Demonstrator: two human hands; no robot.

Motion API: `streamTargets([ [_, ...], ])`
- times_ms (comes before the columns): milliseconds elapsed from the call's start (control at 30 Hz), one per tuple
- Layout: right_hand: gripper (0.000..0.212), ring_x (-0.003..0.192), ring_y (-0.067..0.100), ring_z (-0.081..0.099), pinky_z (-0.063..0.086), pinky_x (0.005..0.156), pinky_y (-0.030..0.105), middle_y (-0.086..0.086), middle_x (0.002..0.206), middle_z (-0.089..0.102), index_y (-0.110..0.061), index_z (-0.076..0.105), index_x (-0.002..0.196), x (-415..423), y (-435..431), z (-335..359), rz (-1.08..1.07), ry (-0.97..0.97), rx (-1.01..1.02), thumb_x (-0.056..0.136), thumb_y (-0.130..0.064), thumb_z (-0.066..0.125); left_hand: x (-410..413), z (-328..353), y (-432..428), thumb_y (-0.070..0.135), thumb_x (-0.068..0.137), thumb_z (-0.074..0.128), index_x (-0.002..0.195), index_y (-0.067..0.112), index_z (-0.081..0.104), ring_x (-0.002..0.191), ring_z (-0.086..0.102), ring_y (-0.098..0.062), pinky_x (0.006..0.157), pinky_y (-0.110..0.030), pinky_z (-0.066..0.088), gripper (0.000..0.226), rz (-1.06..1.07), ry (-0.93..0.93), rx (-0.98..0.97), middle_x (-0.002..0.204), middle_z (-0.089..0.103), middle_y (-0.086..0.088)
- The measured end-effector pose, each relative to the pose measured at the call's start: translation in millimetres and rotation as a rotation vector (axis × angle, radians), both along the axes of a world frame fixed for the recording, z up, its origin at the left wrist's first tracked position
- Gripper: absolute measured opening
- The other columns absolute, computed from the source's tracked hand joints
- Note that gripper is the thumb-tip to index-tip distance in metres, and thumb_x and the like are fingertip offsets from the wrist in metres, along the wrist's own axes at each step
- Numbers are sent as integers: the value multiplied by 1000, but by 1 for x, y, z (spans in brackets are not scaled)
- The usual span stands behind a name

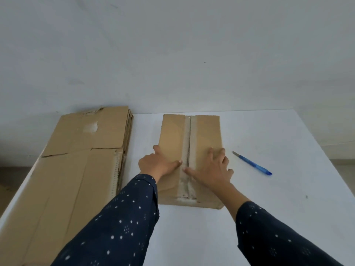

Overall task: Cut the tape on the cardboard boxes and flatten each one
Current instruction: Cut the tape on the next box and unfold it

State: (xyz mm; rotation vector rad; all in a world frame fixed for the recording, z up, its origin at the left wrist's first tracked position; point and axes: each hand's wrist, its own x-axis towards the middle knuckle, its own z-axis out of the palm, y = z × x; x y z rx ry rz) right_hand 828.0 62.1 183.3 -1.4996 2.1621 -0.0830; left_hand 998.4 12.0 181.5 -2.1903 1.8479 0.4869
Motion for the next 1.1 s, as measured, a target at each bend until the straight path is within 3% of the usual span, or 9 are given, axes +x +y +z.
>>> streamTargets([
  [133,130,144,38,6,34,102,61,14,158,-19,-22,-7,154,10,7,-6,-8,64,19,62,-74,68,0,-2,8,82,82,47,156,15,5,110,62,-30,82,-37,46,108,50,80,-18,124,62,-8],
  [233,117,143,40,10,35,103,62,12,159,-15,-23,-1,153,4,5,-2,-16,-64,-1,68,-62,70,-11,-5,17,60,93,54,159,20,-9,132,41,-36,101,-45,39,99,11,165,-141,154,28,-15],
  [333,105,142,40,14,35,105,63,8,161,-8,-29,8,151,-14,6,0,7,-163,-22,70,-57,68,-32,-7,27,42,99,50,159,16,0,141,21,-40,114,-47,27,83,-67,241,-211,160,1,-24],
  [500,98,145,39,14,32,110,60,5,163,-5,-34,12,152,-39,13,-1,25,-198,-39,74,-55,67,-53,-12,33,76,81,56,158,8,-11,150,-2,-44,123,-53,6,123,4,285,-112,161,-19,-28],
  [733,100,142,37,24,37,110,52,4,162,3,-31,15,153,-54,16,8,72,-277,-21,70,-55,64,-66,-3,31,71,74,70,156,6,-15,148,-12,-51,119,-64,0,135,77,318,-61,159,-21,-30],
  [867,88,138,30,32,37,107,40,2,160,13,-26,18,155,-66,20,14,118,-307,-26,84,-38,68,-69,6,18,67,72,73,159,8,-8,149,-5,-51,119,-66,6,133,132,340,-10,162,-13,-28],
  [933,80,130,28,42,41,100,37,5,152,30,-26,27,154,-75,20,26,30,-453,-26,85,-30,68,-66,10,10,57,75,74,159,11,1,149,4,-49,119,-63,15,121,205,410,16,164,-4,-23],
  [1000,80,115,26,53,49,90,40,7,130,52,-26,43,148,-86,18,40,-137,-663,-70,71,-28,65,-63,16,6,47,75,74,158,14,6,148,9,-49,118,-59,23,112,277,447,54,163,4,-20],
  [1100,82,117,29,56,54,90,48,2,131,58,-33,49,143,-92,15,52,-139,-658,-89,61,-30,56,-65,26,0,32,75,69,158,15,3,146,17,-48,117,-54,29,107,366,482,105,161,7,-24],
])
